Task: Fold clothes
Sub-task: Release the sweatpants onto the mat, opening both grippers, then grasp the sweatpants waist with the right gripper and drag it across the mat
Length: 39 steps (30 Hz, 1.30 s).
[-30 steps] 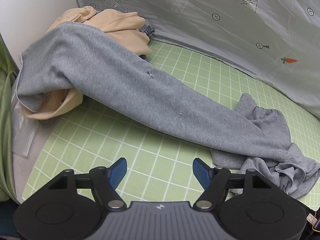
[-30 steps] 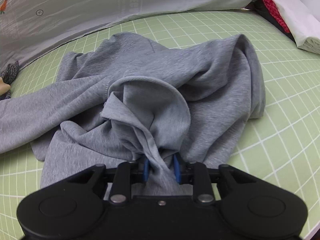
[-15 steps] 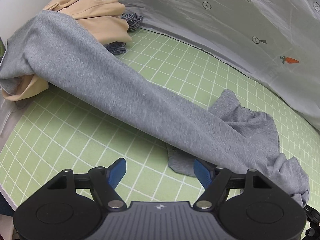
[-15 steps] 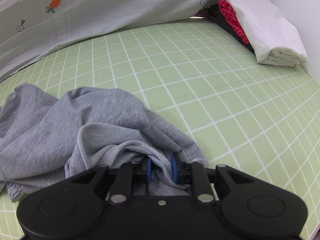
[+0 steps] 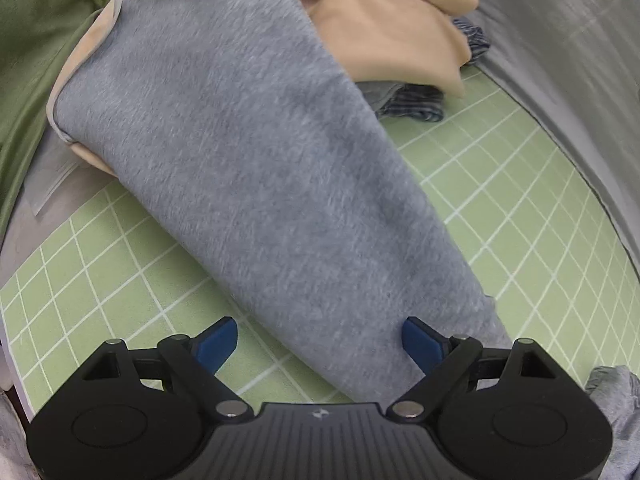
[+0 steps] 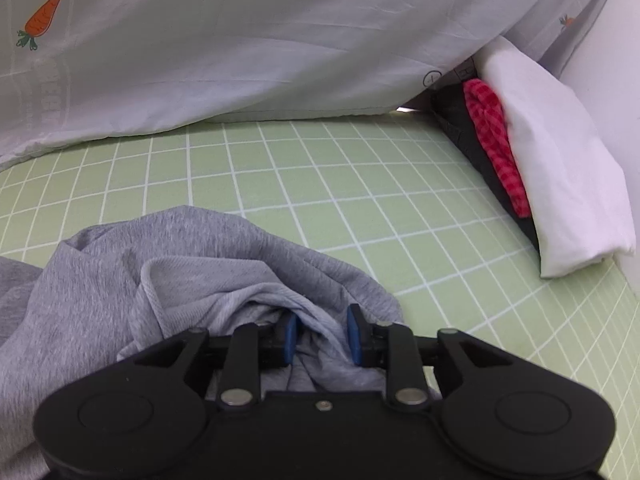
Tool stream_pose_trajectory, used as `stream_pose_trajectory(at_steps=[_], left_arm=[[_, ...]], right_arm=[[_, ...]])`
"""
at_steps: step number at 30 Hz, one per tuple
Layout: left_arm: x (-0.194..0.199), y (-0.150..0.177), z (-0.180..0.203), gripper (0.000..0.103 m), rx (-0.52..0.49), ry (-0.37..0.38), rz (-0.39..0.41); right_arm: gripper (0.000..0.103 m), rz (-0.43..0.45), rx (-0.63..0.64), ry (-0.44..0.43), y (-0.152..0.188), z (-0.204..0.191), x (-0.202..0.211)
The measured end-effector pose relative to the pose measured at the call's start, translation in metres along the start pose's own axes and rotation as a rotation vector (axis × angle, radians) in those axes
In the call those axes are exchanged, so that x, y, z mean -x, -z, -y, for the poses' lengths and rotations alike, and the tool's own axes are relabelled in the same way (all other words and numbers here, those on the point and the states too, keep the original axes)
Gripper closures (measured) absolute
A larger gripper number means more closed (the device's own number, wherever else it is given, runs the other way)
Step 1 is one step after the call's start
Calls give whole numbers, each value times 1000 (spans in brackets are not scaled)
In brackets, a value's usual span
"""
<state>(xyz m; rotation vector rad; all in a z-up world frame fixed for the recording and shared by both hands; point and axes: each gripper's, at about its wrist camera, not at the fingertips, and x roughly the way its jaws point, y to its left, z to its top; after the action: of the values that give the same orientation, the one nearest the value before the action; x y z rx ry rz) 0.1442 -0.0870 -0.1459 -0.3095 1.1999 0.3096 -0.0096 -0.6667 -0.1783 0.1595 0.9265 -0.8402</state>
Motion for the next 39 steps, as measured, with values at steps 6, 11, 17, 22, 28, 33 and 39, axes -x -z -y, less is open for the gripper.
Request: stream_pose_trajectory(at_steps=[6,11,17,22,28,33,39], left_arm=[[-15,4,-11,22,69,97,-11],[-14,12,-4,97,30,174,-23],[15,51,5,97,-33,239,-43],[41,108,28,97,-172,329,-103],[65,200,87,97,-367,496,-218],[99,248,108,83,-490,587,-234],[115,230,62,31,-452,454,-123]], right_arm=[[57,-39,-62,-1,2,13,12],[56,-34,-87,-8,17,18,41],[56,-1,-110,-24,48,30,87],[55,-21,-132,-66,84,47,108],[55,-57,-138,-119,126,74,126],[54,-96,-167,-112,145,104,134],[42,-103,-155,-139,162,91,150]])
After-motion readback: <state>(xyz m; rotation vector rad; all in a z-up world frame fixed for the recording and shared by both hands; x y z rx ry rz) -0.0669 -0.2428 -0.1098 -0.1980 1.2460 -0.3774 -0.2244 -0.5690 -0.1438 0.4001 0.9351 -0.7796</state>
